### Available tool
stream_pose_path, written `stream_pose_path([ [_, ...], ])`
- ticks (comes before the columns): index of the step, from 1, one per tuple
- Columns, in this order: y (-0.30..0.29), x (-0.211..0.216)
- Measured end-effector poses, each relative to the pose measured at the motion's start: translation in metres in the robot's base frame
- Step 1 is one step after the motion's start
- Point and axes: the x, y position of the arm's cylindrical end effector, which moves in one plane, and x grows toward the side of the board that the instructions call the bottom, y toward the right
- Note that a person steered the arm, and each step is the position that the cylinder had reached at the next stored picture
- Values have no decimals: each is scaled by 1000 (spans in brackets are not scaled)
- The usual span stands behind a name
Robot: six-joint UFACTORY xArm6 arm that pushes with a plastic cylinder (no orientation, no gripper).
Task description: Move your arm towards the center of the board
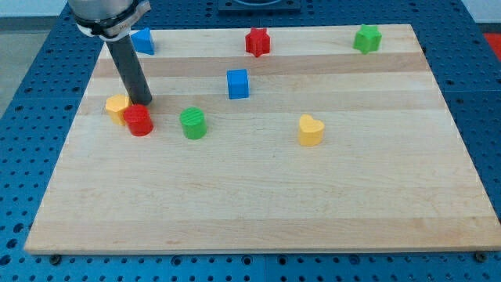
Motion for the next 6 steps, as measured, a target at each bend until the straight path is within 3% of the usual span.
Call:
stream_pose_path([
  [2, 79, 7],
  [4, 155, 61],
  [6, 215, 79],
])
